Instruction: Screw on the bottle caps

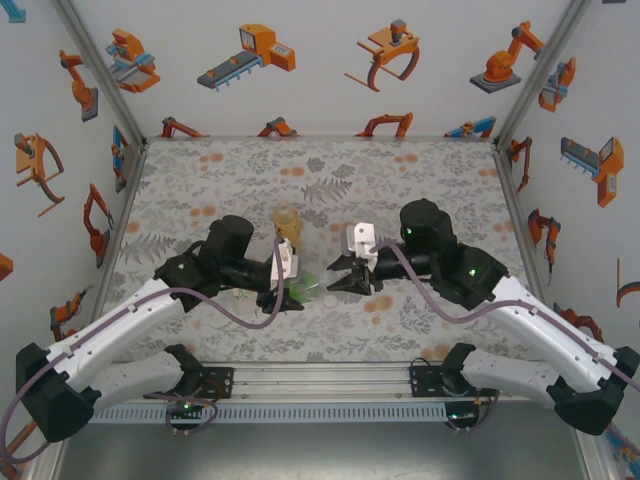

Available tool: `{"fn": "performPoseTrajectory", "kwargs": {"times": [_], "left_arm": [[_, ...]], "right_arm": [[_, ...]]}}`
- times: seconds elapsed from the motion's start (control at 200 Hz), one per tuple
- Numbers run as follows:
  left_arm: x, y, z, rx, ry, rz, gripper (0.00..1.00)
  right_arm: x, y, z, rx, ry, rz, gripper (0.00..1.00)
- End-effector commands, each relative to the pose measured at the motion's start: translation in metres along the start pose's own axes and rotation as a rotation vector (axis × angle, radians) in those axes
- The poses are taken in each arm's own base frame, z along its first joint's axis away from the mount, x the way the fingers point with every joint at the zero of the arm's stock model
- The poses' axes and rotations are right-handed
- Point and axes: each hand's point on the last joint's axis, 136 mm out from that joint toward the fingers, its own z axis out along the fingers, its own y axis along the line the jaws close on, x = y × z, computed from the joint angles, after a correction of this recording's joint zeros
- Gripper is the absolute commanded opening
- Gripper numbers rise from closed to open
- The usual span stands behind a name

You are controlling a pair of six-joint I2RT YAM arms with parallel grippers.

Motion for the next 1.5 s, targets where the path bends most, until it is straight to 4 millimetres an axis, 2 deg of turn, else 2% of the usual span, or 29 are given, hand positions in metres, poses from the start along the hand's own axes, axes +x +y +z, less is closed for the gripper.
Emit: {"fn": "performPoseTrajectory", "kwargs": {"times": [0.0, 0.145, 0.23, 0.441, 0.496, 0.616, 0.771, 0.896, 0.956, 1.061, 1.142, 1.187, 1.372, 1.497], "left_arm": [[-0.012, 0.004, -0.007, -0.032, -0.022, 0.039, 0.0], [-0.011, 0.009, -0.007, -0.06, -0.013, 0.035, 0.0], [-0.009, 0.014, -0.007, -0.084, 0.002, 0.03, 0.0], [-0.005, 0.022, -0.008, -0.129, 0.024, 0.025, 0.0], [-0.004, 0.023, -0.008, -0.136, 0.029, 0.025, 0.0], [-0.003, 0.026, -0.009, -0.156, 0.038, 0.024, 0.0], [-0.003, 0.026, -0.009, -0.157, 0.038, 0.025, 0.0], [-0.002, 0.026, -0.009, -0.155, 0.038, 0.025, 0.0], [-0.003, 0.025, -0.009, -0.151, 0.036, 0.025, 0.0], [-0.003, 0.023, -0.008, -0.14, 0.031, 0.027, 0.0], [-0.005, 0.021, -0.009, -0.127, 0.022, 0.032, 0.0], [-0.006, 0.019, -0.009, -0.118, 0.017, 0.034, 0.0], [-0.011, 0.011, -0.008, -0.072, -0.009, 0.038, 0.0], [-0.012, 0.006, -0.007, -0.042, -0.018, 0.038, 0.0]], "right_arm": [[-0.014, -0.014, -0.002, 0.079, -0.08, 0.201, 0.09], [-0.006, -0.04, -0.002, 0.212, -0.145, 0.484, 0.0], [-0.002, -0.05, -0.002, 0.252, -0.18, 0.645, 0.0], [0.036, -0.079, -0.005, 0.464, -0.147, 1.071, 0.0], [0.049, -0.081, -0.007, 0.515, -0.122, 1.208, 0.0], [0.063, -0.08, -0.004, 0.543, -0.125, 1.416, 0.0], [0.063, -0.082, 0.005, 0.483, -0.214, 1.518, 0.0], [0.065, -0.08, 0.005, 0.499, -0.165, 1.492, 0.0], [0.063, -0.08, 0.003, 0.504, -0.15, 1.463, 0.05], [0.058, -0.079, -0.003, 0.518, -0.103, 1.371, 0.26], [0.05, -0.079, -0.01, 0.532, -0.084, 1.281, 0.47], [0.043, -0.078, -0.014, 0.524, -0.084, 1.209, 0.53], [0.004, -0.069, -0.032, 0.475, -0.088, 0.818, 0.55], [-0.02, -0.047, -0.04, 0.372, -0.08, 0.482, 0.54]]}}
